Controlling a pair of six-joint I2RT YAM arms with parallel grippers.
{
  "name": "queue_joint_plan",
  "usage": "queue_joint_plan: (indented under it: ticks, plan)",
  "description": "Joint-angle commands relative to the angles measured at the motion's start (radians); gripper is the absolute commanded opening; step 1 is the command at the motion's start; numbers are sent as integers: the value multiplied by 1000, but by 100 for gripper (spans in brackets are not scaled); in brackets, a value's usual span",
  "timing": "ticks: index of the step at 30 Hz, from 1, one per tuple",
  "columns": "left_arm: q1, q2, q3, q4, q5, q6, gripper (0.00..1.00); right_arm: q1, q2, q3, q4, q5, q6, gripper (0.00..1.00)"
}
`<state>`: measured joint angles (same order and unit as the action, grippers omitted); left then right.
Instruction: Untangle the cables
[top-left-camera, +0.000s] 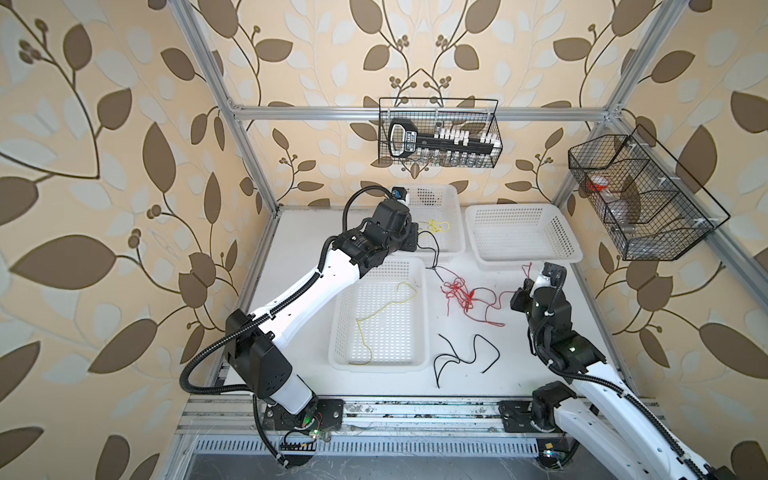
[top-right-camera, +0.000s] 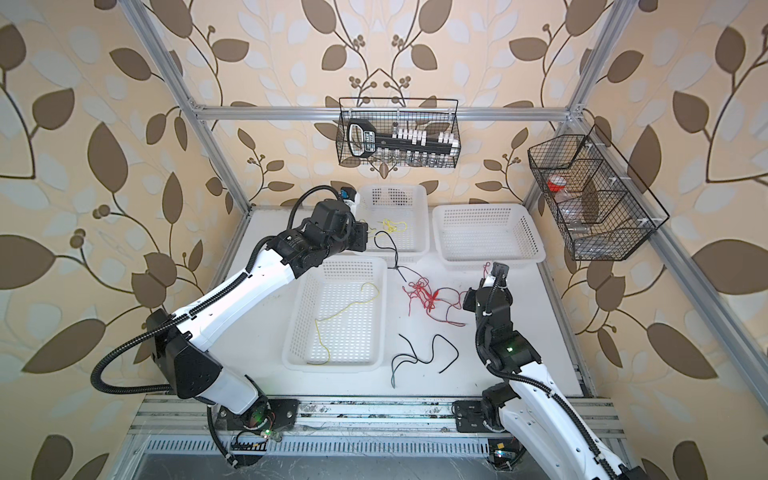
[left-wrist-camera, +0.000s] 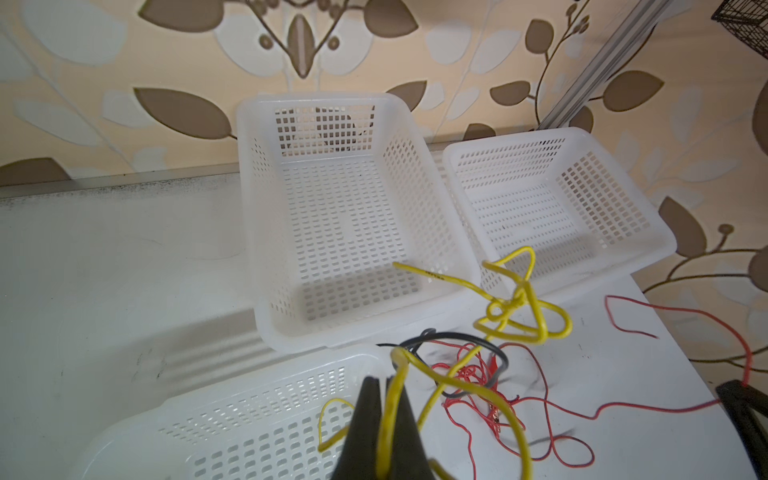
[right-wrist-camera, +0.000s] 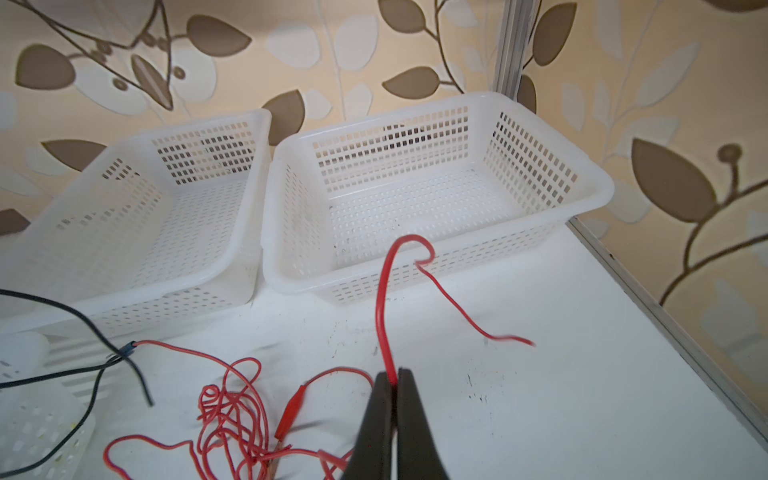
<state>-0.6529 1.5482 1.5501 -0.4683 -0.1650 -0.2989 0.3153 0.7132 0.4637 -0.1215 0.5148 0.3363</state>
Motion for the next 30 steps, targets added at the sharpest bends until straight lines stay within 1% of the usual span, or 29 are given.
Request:
queue_joint_plan:
  ticks: [1, 2, 4, 6, 7, 8, 9, 11, 12, 15, 19, 22, 26, 30]
  plan:
    - [2, -49, -28, 53, 12, -8, 0, -3, 14, 14, 12, -93, -11, 0]
    - [2, -55, -40, 68, 39, -9, 0, -2, 16, 9, 34, -141, -20, 0]
    - [2, -62, -59, 103, 88, -10, 0, -2, 30, 9, 55, -223, -29, 5]
    - [2, -65, -71, 121, 124, -18, 0, -3, 47, 14, 75, -315, -46, 13]
    - [1, -63, -73, 125, 134, -21, 0, -2, 51, 17, 81, -341, -46, 17]
    - [1, -62, -76, 127, 145, -26, 0, -1, 52, 22, 89, -368, -49, 23]
    - [1, -59, -76, 128, 159, -28, 0, -1, 52, 26, 102, -393, -54, 31]
    - [0, -53, -78, 131, 182, -37, 0, 8, 50, 35, 130, -428, -62, 42]
    - [-1, -50, -79, 135, 199, -42, 0, 19, 49, 41, 149, -443, -71, 46]
    - [-10, -36, -78, 139, 227, -57, 0, 73, 69, 68, 207, -465, -106, 54]
    - [-18, -18, -64, 136, 259, -77, 0, 143, 140, 126, 270, -508, -134, 58]
    - [-21, -3, -51, 125, 280, -92, 0, 195, 201, 167, 319, -507, -144, 61]
    - [-22, 2, -56, 130, 312, -107, 0, 220, 298, 210, 391, -515, -139, 65]
    - [-22, -4, -68, 136, 327, -108, 0, 226, 391, 260, 421, -492, -121, 63]
